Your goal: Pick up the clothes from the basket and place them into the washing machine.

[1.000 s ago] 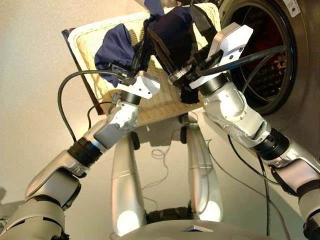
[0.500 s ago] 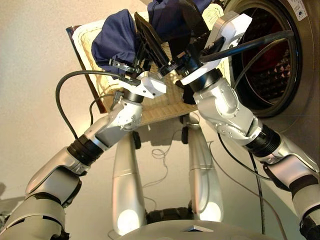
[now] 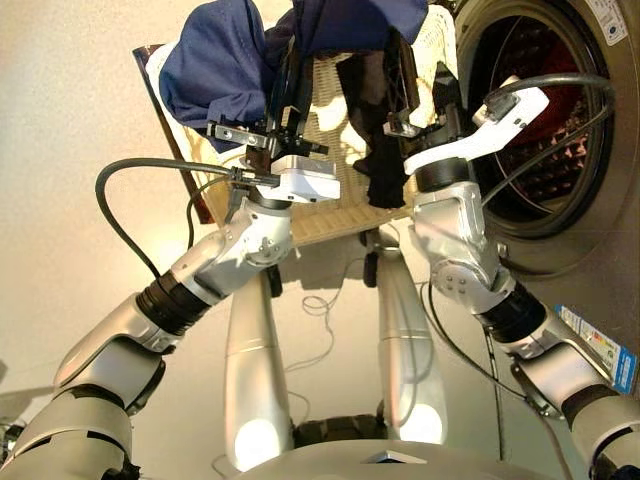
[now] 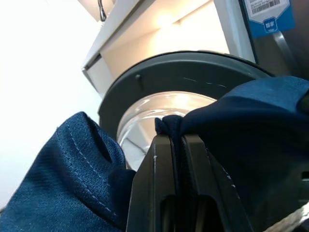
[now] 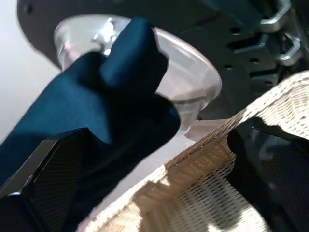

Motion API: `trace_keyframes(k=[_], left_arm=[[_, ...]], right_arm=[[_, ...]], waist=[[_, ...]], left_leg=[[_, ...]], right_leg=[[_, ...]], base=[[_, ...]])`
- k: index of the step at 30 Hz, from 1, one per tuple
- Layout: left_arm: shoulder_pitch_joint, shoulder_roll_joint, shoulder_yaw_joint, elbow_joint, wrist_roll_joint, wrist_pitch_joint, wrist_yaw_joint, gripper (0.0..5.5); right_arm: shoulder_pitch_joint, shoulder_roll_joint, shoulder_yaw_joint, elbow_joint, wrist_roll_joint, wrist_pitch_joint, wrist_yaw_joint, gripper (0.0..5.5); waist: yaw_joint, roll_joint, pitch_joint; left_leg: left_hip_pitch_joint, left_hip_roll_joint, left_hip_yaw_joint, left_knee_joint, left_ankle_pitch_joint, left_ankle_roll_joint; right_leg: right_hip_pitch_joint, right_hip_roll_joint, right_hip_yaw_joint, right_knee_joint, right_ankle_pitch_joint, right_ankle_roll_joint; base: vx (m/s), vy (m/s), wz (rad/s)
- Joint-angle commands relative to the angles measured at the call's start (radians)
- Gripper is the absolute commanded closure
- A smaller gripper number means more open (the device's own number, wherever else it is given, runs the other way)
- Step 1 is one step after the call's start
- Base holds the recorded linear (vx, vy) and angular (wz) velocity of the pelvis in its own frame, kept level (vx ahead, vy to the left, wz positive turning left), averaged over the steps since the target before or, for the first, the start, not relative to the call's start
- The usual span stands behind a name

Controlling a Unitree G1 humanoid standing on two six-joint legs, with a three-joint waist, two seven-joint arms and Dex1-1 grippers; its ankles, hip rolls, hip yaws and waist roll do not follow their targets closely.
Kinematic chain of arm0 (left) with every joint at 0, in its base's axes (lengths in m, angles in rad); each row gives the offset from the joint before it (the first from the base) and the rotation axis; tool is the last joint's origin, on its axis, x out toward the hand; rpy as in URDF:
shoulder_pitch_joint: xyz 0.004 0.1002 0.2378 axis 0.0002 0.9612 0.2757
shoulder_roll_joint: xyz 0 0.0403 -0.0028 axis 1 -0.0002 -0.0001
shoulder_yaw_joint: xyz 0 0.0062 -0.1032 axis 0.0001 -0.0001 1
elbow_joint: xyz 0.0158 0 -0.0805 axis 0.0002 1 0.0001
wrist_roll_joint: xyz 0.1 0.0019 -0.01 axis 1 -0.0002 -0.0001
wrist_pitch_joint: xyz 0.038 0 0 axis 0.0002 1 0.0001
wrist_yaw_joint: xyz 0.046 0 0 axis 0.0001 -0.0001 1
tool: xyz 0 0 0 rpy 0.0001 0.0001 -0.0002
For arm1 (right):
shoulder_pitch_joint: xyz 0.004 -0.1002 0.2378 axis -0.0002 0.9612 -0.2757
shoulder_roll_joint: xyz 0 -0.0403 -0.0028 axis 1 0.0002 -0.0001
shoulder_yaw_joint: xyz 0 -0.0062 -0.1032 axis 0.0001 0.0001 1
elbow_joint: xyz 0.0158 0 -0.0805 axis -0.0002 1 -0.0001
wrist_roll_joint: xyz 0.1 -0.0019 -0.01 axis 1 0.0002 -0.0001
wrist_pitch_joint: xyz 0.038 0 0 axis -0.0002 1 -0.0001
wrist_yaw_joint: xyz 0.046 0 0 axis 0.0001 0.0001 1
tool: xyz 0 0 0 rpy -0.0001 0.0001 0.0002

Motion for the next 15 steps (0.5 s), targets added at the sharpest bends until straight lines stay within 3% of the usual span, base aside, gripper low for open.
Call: trace_keyframes(k=[1,9,15], left_arm=[[-0.032,-0.024,0.003,-0.177,0.069,-0.029,0.035,5.5],[-0.037,-0.014,0.005,-0.179,0.049,-0.037,-0.004,5.5],[-0.031,-0.003,0.013,-0.184,0.02,-0.048,-0.03,5.5]], right_arm=[[0.014,-0.029,-0.027,-0.109,0.039,-0.072,0.058,0.0],[-0.079,-0.125,0.074,-0.145,0.079,0.002,0.166,0.0],[-0.174,-0.166,0.109,-0.162,0.101,0.019,0.224,0.0]], waist=[[-0.023,0.085,-0.013],[-0.017,0.083,-0.013],[-0.011,0.084,-0.013]], left_leg=[[-0.003,-0.02,0.027,-0.041,0.043,0.004],[-0.005,-0.018,0.028,-0.04,0.042,0.003],[-0.005,-0.015,0.029,-0.036,0.042,0.002]], right_leg=[[0.019,0.006,-0.043,-0.117,0.072,0.008],[0.013,0.005,-0.043,-0.112,0.072,0.007],[0.01,0.003,-0.046,-0.105,0.07,0.007]], base=[[0.0,0.0,0.0],[0.0,0.0,0.0],[0.0,0.0,0.0]])
